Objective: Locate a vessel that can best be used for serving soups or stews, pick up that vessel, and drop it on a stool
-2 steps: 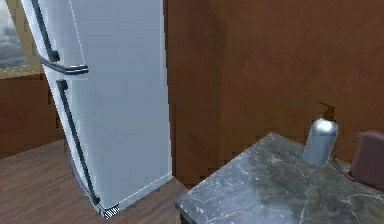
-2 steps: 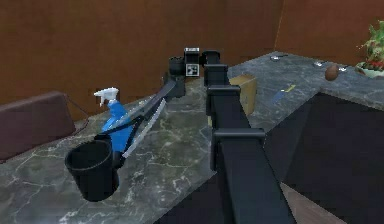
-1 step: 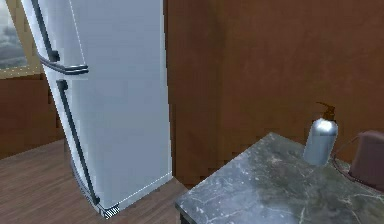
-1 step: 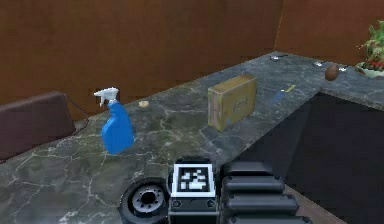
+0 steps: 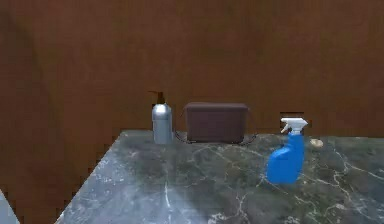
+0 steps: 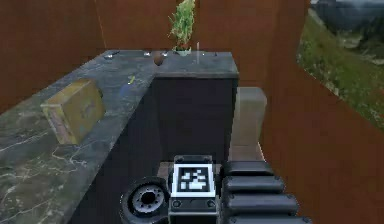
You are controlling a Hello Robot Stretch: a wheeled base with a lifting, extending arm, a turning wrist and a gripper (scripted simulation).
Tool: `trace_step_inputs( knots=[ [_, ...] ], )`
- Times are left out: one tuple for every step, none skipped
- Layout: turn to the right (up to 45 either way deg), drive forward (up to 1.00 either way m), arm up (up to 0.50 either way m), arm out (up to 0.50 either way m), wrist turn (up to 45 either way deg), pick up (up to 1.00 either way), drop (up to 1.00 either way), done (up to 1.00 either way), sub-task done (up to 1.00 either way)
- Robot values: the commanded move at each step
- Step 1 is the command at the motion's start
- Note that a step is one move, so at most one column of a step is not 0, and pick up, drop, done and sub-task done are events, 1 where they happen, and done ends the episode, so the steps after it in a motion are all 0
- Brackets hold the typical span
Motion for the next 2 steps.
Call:
trace_step_inputs(
  knots=[
    [45.0, 0.0, 0.0, 0.0, 0.0, 0.0, 0.0, 0.0, 0.0],
    [45.0, 0.0, 0.0, 0.0, 0.0, 0.0, 0.0, 0.0, 0.0]
  ],
)
